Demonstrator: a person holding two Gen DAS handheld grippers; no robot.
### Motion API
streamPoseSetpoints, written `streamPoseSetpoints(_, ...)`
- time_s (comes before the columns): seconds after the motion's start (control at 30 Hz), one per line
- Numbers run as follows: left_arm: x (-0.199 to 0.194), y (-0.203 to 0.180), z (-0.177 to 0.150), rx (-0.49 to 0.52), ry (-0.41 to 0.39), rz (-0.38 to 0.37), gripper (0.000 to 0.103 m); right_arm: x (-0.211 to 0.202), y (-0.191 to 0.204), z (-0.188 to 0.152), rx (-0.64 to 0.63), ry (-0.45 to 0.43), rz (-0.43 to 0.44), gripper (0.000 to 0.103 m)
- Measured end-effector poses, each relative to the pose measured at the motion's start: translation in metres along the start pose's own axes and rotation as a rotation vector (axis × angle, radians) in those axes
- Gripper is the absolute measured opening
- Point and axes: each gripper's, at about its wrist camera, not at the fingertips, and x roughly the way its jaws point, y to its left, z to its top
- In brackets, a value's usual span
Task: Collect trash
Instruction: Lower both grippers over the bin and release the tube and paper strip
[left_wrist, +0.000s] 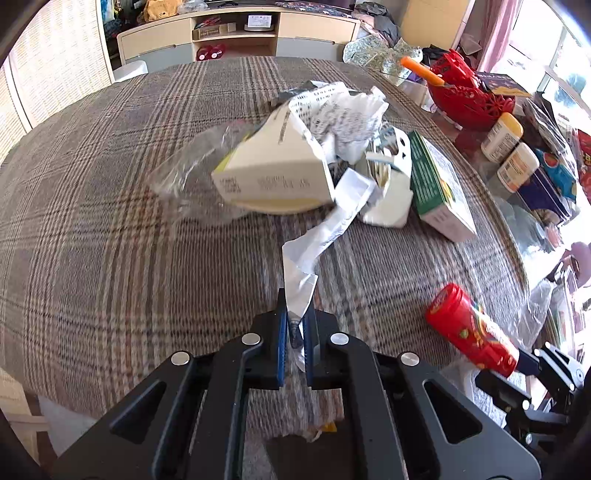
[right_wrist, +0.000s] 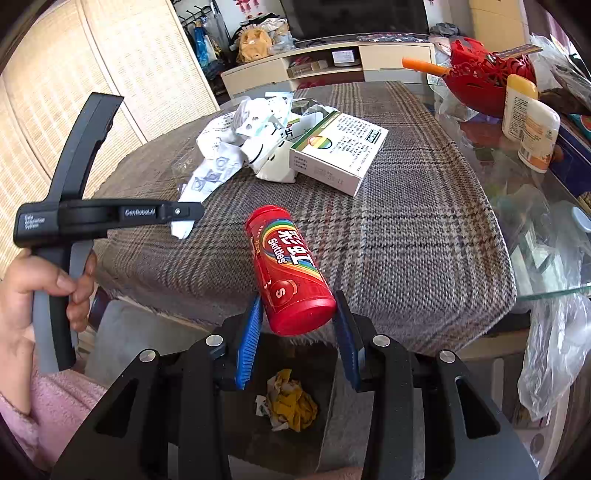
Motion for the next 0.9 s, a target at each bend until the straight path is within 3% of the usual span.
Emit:
streamPoseSetpoints(0.53, -0.069, 0.007, -0.104, -0.008, -0.022, -0.052, 0.005, -0.043, 0.037, -0.039, -0.002, -0.035, -0.041, 0.039)
streamPoseSetpoints(0.9, -0.043, 0.006, -0.160, 0.004, 0.067, -0.110, 0.005, -0.024, 0.051, -0.085, -0.014, 0.076, -0.100, 0.038)
